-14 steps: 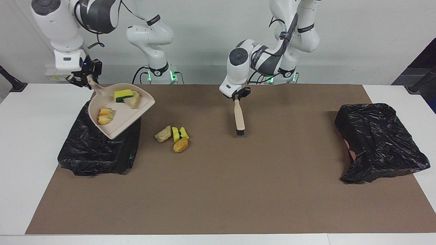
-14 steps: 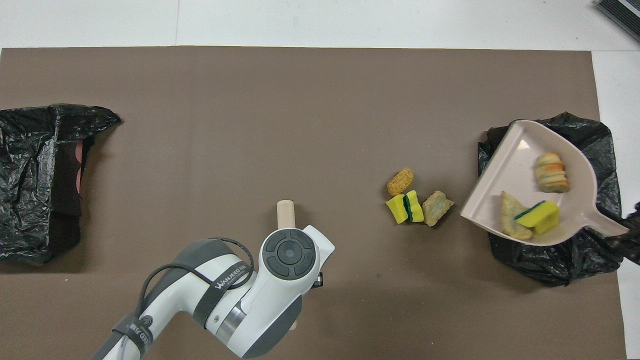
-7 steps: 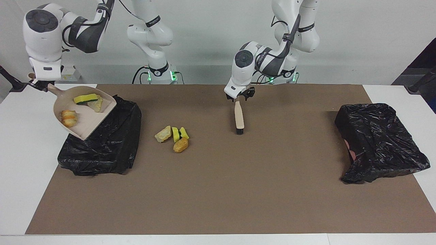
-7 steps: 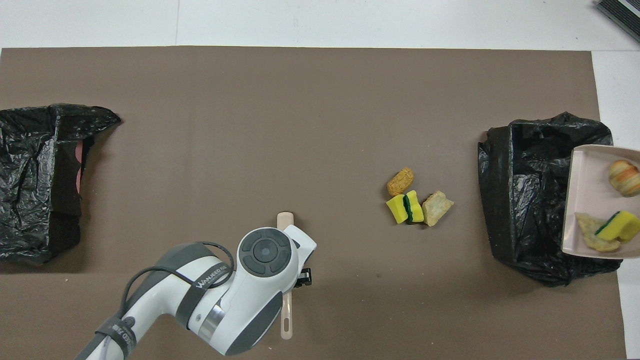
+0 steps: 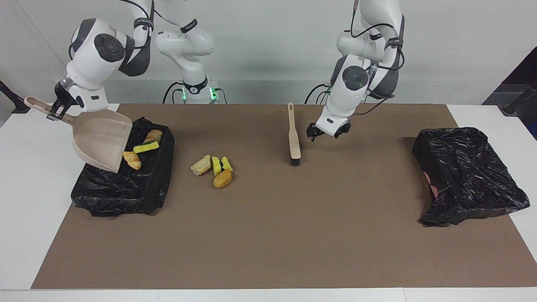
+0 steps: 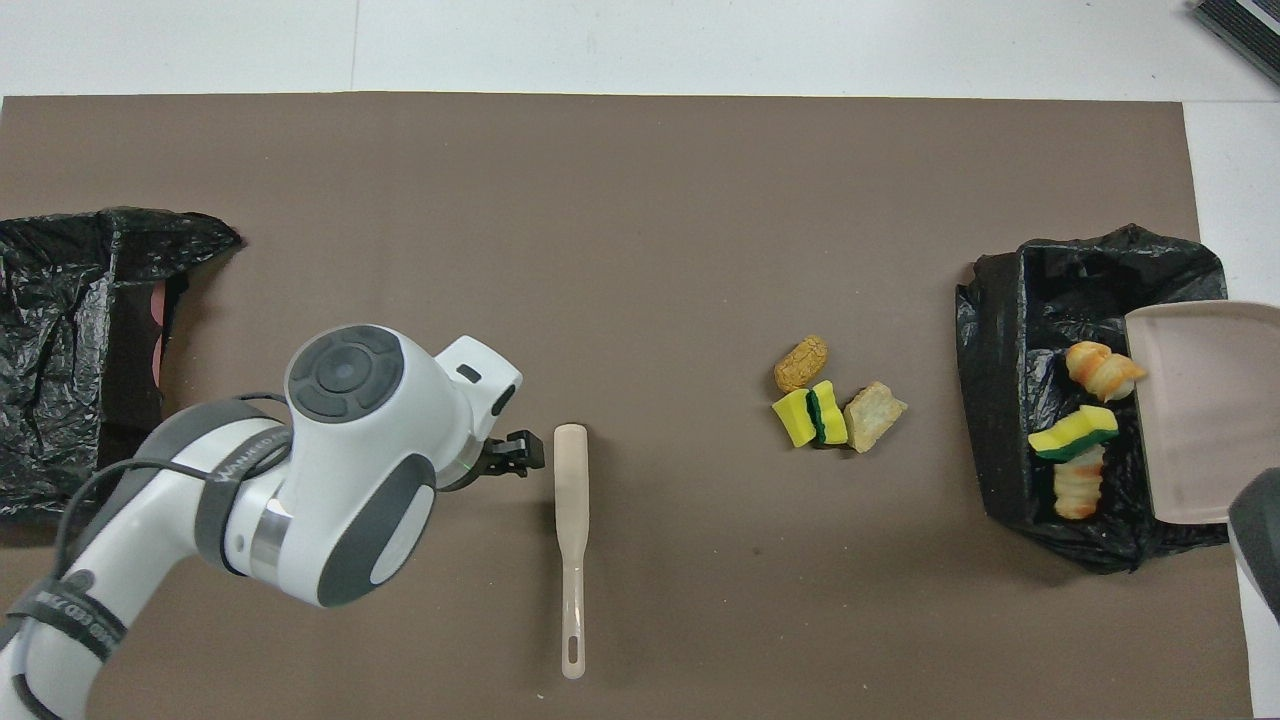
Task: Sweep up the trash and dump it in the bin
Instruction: 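Tip the dustpan into the bag with the right gripper while the left gripper withdraws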
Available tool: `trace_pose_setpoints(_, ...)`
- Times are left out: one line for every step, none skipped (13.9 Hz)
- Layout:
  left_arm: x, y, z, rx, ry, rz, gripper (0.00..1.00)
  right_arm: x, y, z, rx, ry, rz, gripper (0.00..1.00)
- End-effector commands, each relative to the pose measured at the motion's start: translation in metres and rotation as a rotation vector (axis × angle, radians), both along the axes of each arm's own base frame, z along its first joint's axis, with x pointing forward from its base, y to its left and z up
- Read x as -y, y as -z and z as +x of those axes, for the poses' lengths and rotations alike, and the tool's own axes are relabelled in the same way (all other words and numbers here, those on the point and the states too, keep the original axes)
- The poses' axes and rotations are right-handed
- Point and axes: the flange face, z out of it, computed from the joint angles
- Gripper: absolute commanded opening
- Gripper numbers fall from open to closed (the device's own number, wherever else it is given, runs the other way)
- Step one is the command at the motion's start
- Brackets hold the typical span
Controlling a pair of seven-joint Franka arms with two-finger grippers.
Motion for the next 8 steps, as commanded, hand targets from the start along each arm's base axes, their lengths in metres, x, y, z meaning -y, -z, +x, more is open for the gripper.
trace_pose_setpoints(-0.055,-0.040,0.033,0.026,0.021,-0.005,1.00,-0.002,-0.010,-0.009,-0.022,-0.045,-0.039,0.00)
trace_pose_setpoints(-0.078,-0.053,0.043,0.038,0.023,-0.013,1.00,-0.008,-0.016,-0.008,-0.017,-0.052,-0.044,0.00)
trace_pose_setpoints(-0.095,-0.065,0.052,0.061,0.026,-0.022,1.00,-0.011,-0.033,-0.013,0.002,-0.041,-0.048,0.00)
trace_pose_setpoints(-0.119,-0.072,0.060,0.077,0.028,-0.028,1.00,-0.008,-0.051,-0.018,0.028,0.006,-0.047,0.00)
trace_pose_setpoints(-0.141,-0.080,0.062,0.089,0.043,-0.033,1.00,-0.017,-0.064,-0.021,0.040,0.052,-0.022,0.00)
trace_pose_setpoints(-0.163,-0.088,0.066,0.087,0.073,-0.035,1.00,-0.031,-0.075,-0.024,0.058,0.126,0.039,0.00)
trace_pose_setpoints(-0.178,-0.101,0.068,0.069,0.115,-0.027,1.00,-0.044,-0.079,-0.030,0.073,0.203,0.077,0.00)
trace_pose_setpoints(-0.186,-0.111,0.067,0.046,0.152,-0.014,1.00,-0.067,-0.085,-0.033,0.110,0.252,0.098,0.00)
